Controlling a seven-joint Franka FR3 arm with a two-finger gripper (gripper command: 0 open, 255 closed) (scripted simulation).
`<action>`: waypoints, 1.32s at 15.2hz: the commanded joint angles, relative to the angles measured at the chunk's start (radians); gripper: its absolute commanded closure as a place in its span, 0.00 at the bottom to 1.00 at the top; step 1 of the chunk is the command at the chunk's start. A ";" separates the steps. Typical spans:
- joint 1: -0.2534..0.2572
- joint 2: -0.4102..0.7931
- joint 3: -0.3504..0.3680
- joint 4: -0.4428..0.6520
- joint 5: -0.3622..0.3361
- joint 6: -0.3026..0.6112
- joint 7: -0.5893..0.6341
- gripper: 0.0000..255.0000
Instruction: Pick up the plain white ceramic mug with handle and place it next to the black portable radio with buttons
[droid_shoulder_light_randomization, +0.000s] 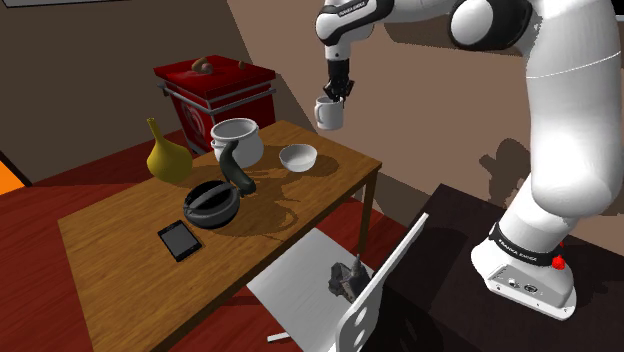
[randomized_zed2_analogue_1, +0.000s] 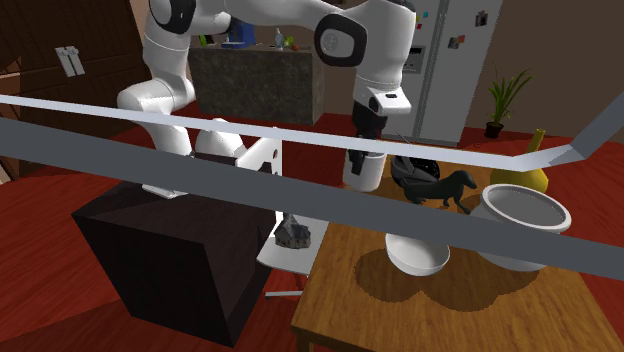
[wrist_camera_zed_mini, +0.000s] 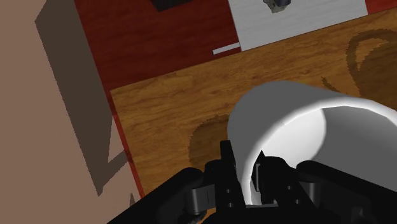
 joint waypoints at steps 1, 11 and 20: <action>0.029 0.005 0.011 0.003 0.000 0.004 0.041 1.00; 0.168 0.062 0.067 0.097 0.000 -0.023 0.236 1.00; 0.283 0.217 0.110 0.352 0.000 -0.113 0.405 1.00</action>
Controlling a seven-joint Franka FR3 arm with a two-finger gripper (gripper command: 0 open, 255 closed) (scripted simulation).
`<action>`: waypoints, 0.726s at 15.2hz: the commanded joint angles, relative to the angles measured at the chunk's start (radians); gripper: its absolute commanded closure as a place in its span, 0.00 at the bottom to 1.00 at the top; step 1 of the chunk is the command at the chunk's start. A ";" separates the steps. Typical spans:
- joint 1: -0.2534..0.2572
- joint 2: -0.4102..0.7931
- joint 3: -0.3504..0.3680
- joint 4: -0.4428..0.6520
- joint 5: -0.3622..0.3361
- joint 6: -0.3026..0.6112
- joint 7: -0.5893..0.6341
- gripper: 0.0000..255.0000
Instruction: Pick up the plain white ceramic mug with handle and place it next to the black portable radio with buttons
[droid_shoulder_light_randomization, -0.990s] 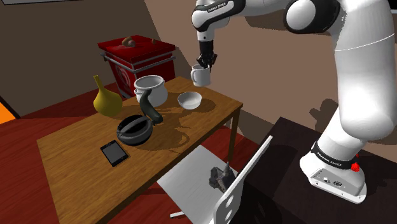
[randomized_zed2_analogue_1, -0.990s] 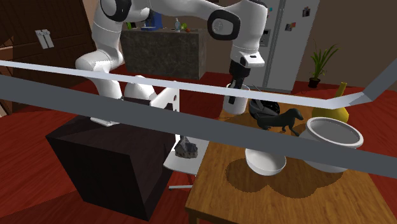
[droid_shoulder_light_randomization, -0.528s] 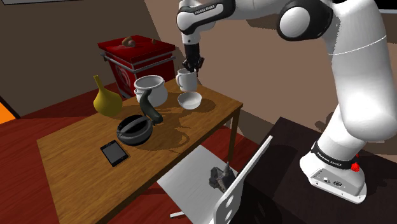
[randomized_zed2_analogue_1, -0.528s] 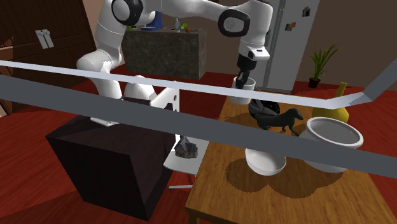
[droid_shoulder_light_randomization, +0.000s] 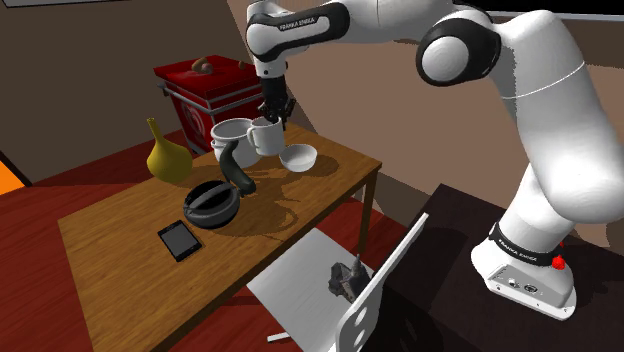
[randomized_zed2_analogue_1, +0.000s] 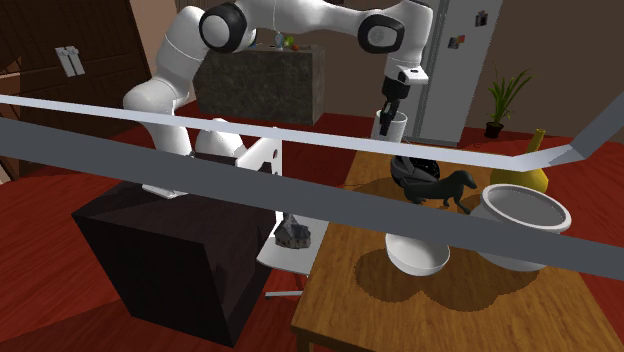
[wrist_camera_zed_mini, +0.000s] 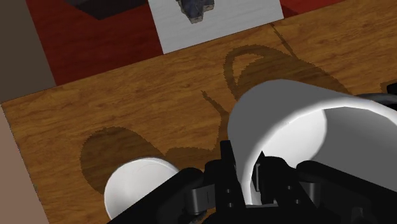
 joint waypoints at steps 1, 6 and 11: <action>0.022 0.049 0.008 0.083 0.000 -0.031 0.035 1.00; 0.073 0.264 0.027 0.458 0.000 -0.184 0.125 1.00; 0.079 0.219 0.025 0.310 0.001 -0.082 0.117 1.00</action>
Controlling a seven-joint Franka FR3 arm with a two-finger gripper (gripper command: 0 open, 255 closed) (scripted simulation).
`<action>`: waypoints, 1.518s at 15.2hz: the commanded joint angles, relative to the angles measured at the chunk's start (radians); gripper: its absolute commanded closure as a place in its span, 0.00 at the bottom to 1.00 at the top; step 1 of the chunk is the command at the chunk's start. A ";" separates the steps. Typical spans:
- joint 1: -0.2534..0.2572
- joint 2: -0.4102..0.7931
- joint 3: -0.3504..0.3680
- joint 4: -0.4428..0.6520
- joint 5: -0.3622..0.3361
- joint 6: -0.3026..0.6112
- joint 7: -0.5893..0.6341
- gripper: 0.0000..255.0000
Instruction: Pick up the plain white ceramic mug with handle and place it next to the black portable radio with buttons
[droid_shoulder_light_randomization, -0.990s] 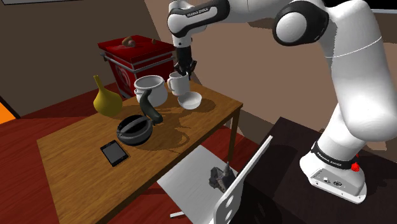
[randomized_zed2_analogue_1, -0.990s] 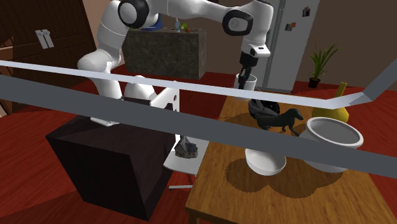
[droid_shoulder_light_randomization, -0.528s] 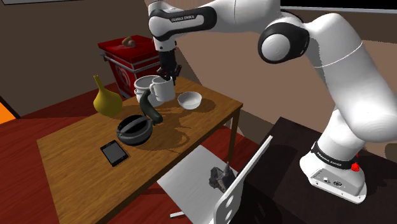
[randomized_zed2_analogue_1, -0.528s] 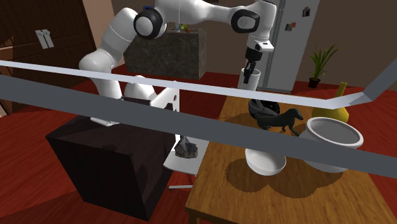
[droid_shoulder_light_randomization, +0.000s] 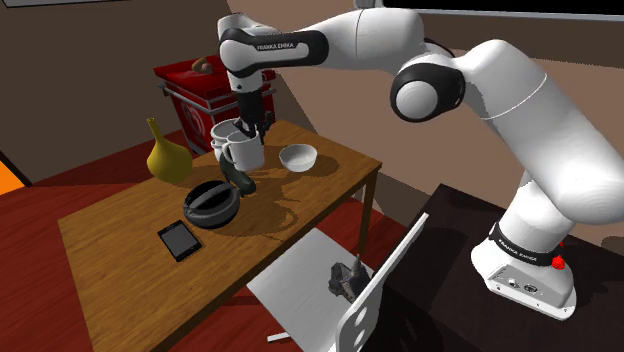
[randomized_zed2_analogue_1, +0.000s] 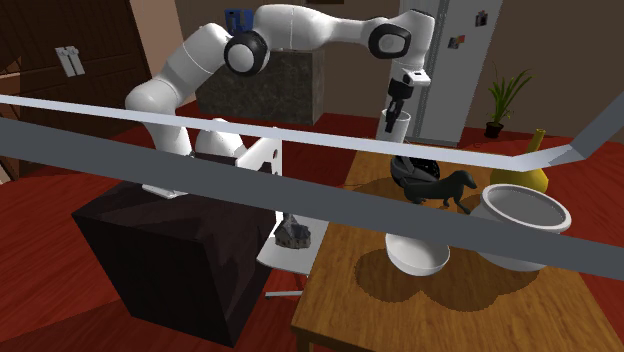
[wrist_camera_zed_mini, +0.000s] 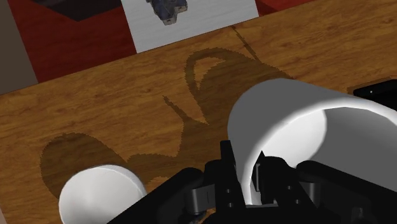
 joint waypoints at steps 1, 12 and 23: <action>0.002 -0.008 0.000 -0.039 0.000 0.032 -0.001 1.00; 0.007 -0.007 -0.001 -0.184 0.003 0.178 -0.013 1.00; 0.008 0.041 0.001 -0.247 0.006 0.289 -0.022 1.00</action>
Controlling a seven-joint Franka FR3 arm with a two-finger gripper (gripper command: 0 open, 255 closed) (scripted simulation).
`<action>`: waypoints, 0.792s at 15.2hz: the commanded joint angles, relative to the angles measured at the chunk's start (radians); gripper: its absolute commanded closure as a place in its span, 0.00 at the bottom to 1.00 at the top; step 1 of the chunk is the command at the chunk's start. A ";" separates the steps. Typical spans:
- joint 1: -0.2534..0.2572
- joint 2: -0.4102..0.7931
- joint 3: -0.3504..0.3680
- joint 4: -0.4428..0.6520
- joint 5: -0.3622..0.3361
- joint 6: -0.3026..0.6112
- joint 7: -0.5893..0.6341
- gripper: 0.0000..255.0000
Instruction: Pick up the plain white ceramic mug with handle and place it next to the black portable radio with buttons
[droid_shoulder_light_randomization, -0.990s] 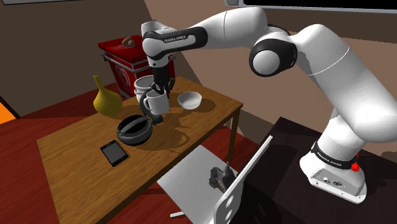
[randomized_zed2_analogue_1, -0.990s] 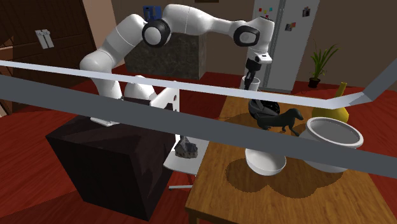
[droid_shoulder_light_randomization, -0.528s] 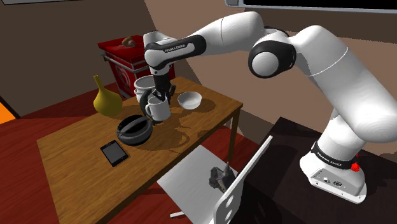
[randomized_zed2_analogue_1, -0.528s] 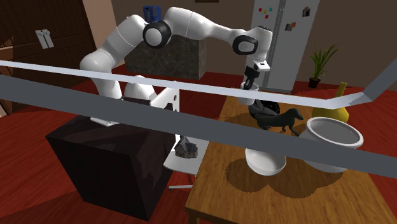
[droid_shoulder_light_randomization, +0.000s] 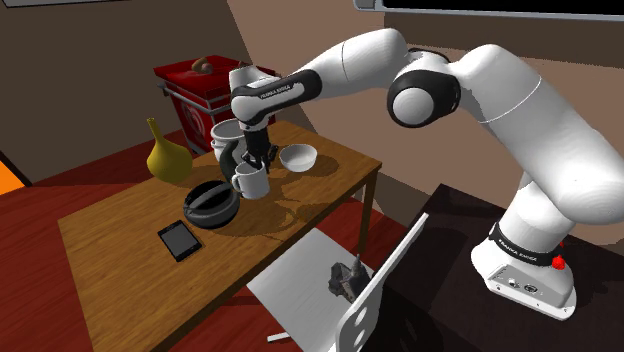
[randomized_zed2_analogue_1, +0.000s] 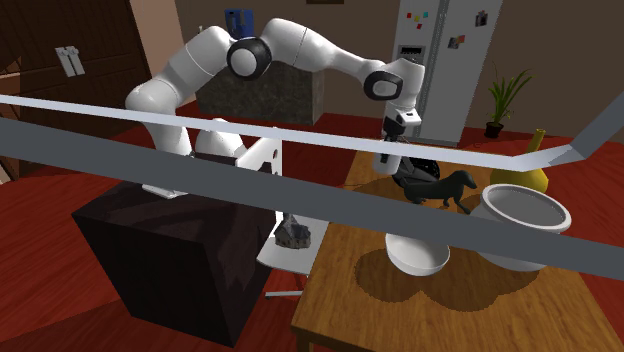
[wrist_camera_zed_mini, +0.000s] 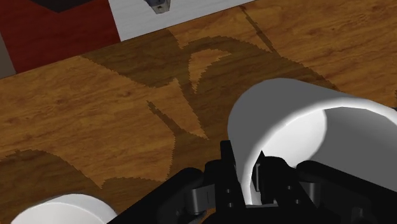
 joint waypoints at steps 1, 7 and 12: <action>0.000 0.011 0.000 -0.006 0.001 0.018 -0.002 1.00; -0.001 0.052 0.002 -0.016 0.003 0.068 -0.006 1.00; -0.001 0.092 0.003 -0.012 0.004 0.104 -0.009 1.00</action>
